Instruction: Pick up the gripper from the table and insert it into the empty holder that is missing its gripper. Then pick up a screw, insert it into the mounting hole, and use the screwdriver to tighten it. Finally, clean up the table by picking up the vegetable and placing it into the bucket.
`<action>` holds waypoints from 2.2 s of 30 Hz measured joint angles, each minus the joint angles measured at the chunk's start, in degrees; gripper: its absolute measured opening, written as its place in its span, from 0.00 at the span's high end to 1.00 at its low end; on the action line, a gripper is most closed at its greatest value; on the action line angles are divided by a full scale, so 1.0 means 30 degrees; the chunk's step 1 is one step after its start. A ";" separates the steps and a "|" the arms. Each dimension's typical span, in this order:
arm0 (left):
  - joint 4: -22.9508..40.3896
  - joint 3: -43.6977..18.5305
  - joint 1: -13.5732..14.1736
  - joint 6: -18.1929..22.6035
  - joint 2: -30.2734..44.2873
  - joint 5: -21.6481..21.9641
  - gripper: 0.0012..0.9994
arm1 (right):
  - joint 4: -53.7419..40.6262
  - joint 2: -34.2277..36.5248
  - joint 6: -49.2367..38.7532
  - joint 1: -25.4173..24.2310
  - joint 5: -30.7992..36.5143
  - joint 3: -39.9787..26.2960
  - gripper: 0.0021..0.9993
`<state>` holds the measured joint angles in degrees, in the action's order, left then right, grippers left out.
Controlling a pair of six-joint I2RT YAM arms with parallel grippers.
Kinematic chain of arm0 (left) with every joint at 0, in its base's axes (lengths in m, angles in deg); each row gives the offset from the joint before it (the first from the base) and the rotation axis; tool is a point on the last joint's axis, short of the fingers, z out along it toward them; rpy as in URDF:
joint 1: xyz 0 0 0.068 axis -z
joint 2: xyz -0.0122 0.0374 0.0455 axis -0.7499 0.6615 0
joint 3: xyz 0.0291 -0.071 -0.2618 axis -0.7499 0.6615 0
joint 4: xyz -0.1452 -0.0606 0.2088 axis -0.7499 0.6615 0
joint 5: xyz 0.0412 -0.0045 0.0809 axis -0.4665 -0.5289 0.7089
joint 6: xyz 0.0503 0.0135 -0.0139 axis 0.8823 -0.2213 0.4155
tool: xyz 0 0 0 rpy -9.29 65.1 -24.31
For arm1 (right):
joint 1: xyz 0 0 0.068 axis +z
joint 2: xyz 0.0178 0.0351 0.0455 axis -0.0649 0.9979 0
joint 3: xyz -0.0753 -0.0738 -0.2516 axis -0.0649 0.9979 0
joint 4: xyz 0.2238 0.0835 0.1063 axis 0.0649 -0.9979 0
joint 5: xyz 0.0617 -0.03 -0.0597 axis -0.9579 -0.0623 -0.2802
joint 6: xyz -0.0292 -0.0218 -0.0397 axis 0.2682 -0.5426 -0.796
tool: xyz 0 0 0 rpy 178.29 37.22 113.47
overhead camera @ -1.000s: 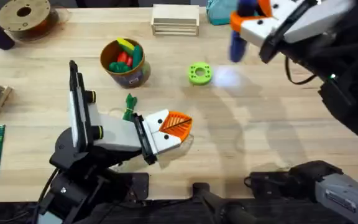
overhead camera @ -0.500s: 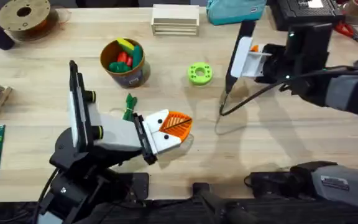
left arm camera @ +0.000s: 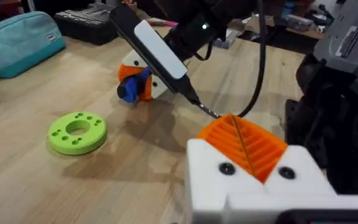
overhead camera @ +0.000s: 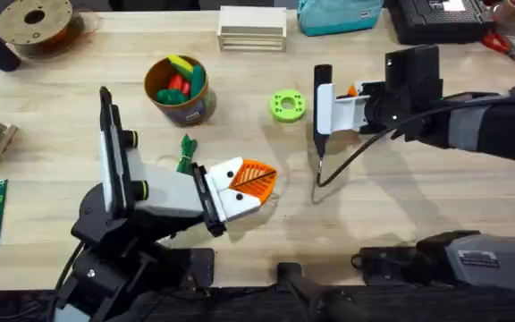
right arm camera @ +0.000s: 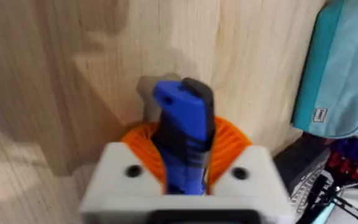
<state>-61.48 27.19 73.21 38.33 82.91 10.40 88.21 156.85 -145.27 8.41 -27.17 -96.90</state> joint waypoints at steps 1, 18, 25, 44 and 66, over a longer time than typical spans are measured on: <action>0.0000 0.0000 0.0000 0.0000 0.0000 0.0000 1.00 | -0.0222 -0.0040 0.0021 0.0041 0.0075 -0.0120 0.62; -0.0007 0.0000 0.0000 0.0016 -0.0001 0.0007 0.09 | -0.3979 -0.1410 0.7245 0.2825 0.2453 -0.0840 0.01; -0.0139 0.0000 0.0000 0.0015 0.0000 0.0120 0.01 | -0.7441 -0.2443 1.3886 0.3821 0.2498 -0.1272 0.01; 1.4089 -1.2137 0.0000 -0.0058 0.5193 1.0665 0.01 | -0.9265 -0.4160 2.3517 0.5727 0.2490 -0.1774 0.01; 2.0378 -1.8221 -0.0665 -0.4686 1.8785 1.6467 0.01 | -0.9704 -0.8138 2.6167 0.6493 0.0412 -0.2983 0.01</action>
<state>-0.34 -27.48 71.21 24.27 139.27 59.80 59.10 132.44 -66.77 27.89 -25.93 -105.85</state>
